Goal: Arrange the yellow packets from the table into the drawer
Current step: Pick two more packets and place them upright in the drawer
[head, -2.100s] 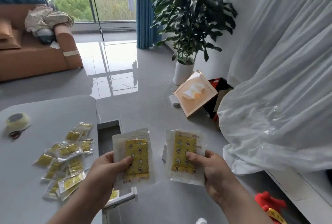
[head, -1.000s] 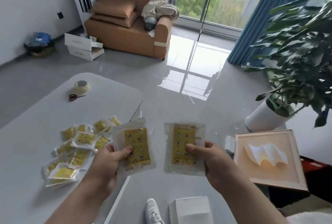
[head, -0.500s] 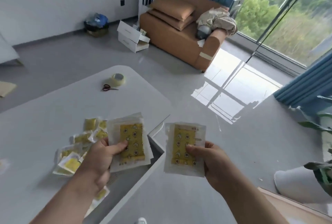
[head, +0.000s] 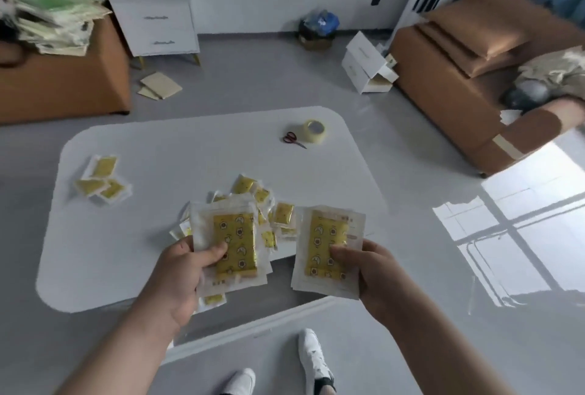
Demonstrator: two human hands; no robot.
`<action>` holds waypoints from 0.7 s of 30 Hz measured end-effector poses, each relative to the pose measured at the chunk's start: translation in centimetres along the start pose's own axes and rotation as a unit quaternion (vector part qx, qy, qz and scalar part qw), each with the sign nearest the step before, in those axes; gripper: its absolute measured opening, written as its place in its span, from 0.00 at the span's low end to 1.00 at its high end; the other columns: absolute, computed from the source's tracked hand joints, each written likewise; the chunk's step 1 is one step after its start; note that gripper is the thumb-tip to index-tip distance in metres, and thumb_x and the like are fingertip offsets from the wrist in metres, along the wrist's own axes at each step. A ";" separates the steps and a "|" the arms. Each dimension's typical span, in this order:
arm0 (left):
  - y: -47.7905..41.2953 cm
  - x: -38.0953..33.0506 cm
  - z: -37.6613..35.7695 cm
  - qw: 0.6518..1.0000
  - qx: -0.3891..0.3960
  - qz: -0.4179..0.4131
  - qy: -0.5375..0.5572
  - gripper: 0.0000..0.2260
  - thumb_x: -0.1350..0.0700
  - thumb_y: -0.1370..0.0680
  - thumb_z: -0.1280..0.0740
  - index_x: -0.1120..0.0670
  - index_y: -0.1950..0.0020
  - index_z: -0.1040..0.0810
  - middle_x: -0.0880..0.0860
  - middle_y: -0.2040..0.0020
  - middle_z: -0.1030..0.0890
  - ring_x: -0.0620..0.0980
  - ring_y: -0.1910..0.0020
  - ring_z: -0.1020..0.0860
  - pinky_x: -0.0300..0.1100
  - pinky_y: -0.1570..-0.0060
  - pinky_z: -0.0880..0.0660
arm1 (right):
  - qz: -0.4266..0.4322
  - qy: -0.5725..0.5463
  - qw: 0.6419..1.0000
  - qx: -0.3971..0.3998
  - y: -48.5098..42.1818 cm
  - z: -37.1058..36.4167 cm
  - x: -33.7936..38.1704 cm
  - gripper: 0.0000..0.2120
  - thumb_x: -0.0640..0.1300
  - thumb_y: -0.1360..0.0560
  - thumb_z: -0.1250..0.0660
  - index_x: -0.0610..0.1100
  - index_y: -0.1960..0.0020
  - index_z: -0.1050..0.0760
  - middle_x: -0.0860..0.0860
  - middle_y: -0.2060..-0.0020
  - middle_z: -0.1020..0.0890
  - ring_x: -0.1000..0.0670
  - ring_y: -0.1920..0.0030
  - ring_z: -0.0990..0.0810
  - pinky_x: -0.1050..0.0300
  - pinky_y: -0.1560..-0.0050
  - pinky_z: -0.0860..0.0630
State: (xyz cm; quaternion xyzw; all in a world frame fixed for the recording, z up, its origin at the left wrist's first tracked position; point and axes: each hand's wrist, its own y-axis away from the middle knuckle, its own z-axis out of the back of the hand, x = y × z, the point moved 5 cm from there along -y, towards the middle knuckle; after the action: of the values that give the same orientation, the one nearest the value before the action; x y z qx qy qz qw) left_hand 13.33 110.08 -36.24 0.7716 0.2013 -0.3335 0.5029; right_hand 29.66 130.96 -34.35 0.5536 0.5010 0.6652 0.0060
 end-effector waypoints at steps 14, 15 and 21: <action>-14.6 11.5 3.5 0.983 -0.178 -0.031 0.035 0.07 0.67 0.26 0.33 0.58 0.54 0.18 0.56 0.58 0.14 0.55 0.60 0.15 0.49 0.59 0.20 | -0.104 0.033 0.988 0.107 -21.5 -2.1 -9.6 0.12 0.28 0.29 0.33 0.31 0.46 0.21 0.35 0.51 0.15 0.36 0.51 0.15 0.40 0.48 0.20; -16.4 12.4 4.0 0.983 -0.176 -0.038 0.041 0.07 0.67 0.26 0.33 0.58 0.54 0.18 0.55 0.59 0.14 0.54 0.61 0.15 0.49 0.61 0.20 | -0.102 0.027 0.988 0.109 -23.2 -2.6 -10.9 0.12 0.28 0.29 0.33 0.31 0.46 0.21 0.36 0.52 0.15 0.36 0.51 0.15 0.40 0.48 0.20; -25.2 18.4 8.6 0.984 -0.159 -0.066 0.052 0.07 0.66 0.28 0.32 0.56 0.54 0.18 0.55 0.59 0.14 0.52 0.63 0.15 0.45 0.68 0.19 | -0.055 -0.002 0.992 0.118 -31.3 -5.1 -18.5 0.07 0.28 0.30 0.33 0.34 0.54 0.19 0.37 0.57 0.14 0.39 0.58 0.14 0.46 0.62 0.16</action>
State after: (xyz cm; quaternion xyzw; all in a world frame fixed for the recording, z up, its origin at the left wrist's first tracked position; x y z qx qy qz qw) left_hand 7.19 112.18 -67.93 0.6833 0.3280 -0.2888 0.5849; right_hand 15.93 132.81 -68.30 0.5239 0.6052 0.5990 -0.0218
